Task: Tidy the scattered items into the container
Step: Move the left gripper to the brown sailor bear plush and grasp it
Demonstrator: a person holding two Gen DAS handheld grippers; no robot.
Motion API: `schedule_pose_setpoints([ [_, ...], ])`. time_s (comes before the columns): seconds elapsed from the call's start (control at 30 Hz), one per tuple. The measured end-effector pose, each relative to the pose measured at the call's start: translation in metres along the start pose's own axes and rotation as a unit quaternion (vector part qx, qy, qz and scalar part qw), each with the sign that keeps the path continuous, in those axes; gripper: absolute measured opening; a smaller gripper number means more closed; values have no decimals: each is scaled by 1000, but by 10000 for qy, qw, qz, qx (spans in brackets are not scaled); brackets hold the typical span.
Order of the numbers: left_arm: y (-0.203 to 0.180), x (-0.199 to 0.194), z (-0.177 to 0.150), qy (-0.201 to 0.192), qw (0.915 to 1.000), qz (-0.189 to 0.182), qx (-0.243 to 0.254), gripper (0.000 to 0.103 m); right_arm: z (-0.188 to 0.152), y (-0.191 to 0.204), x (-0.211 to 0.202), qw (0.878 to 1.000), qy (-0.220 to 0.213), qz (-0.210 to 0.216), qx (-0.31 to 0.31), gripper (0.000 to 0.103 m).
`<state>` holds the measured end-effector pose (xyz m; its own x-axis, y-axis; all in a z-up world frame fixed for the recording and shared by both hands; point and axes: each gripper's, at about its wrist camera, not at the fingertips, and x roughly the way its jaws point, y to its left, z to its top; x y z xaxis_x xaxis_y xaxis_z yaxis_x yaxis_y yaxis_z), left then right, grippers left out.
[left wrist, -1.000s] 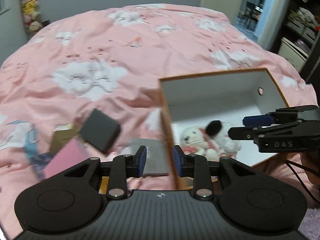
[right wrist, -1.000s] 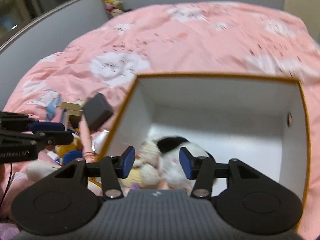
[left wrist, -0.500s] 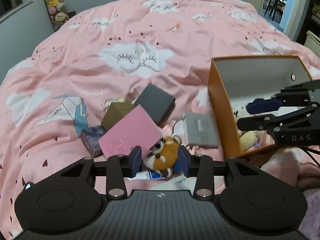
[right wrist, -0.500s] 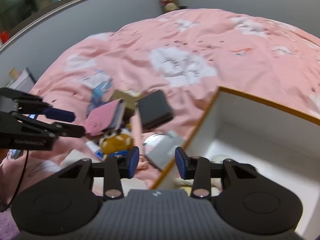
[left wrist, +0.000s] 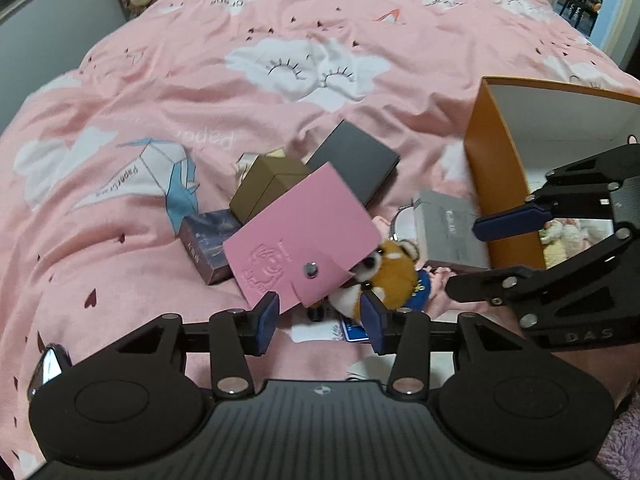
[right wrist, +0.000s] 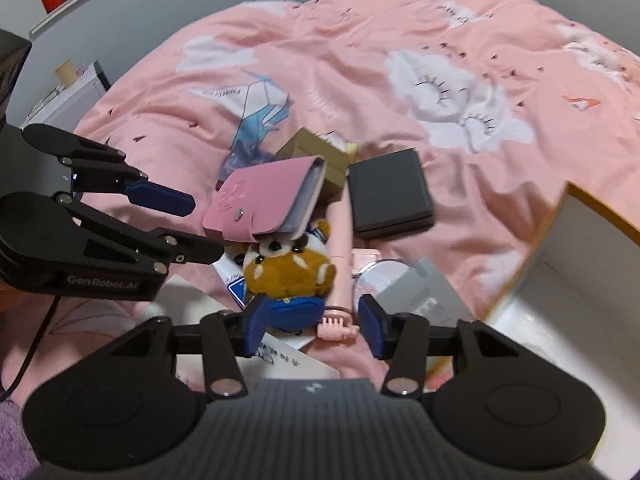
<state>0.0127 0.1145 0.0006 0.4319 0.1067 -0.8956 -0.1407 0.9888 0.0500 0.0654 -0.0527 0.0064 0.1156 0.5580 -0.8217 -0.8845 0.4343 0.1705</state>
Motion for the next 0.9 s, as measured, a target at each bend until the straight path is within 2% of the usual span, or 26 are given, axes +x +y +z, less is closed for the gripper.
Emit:
schedule_pose_setpoints([
  [0.1, 6, 7, -1, 98, 9999, 15, -30, 52, 9, 1, 15, 9999, 110, 81, -70, 53],
  [0.17, 10, 11, -1, 153, 9999, 12, -71, 52, 14, 3, 24, 9996, 167, 181, -131, 64],
  [0.27, 15, 17, 1, 229, 9996, -13, -142, 49, 20, 7, 37, 9989, 268, 254, -292, 68],
  [0.43, 27, 23, 4, 328, 9972, -478, -477, 48, 22, 0, 36, 9982, 367, 134, -462, 67],
  [0.5, 31, 24, 6, 368, 9946, -684, -693, 48, 20, -7, 29, 9979, 361, -22, -531, 63],
  [0.53, 31, 25, 7, 410, 9928, -795, -802, 48, 19, -10, 25, 9978, 352, -130, -542, 58],
  [0.63, 29, 31, 9, 585, 9850, -1108, -1185, 53, 18, -21, 15, 9973, 287, -400, -543, 57],
  [0.77, 26, 43, 14, 744, 9738, -1266, -1734, 58, 16, -27, 7, 9966, 189, -520, -612, 57],
  [0.9, 23, 52, 20, 843, 9671, -1255, -2048, 60, 12, -28, 10, 9969, 194, -497, -576, 57],
])
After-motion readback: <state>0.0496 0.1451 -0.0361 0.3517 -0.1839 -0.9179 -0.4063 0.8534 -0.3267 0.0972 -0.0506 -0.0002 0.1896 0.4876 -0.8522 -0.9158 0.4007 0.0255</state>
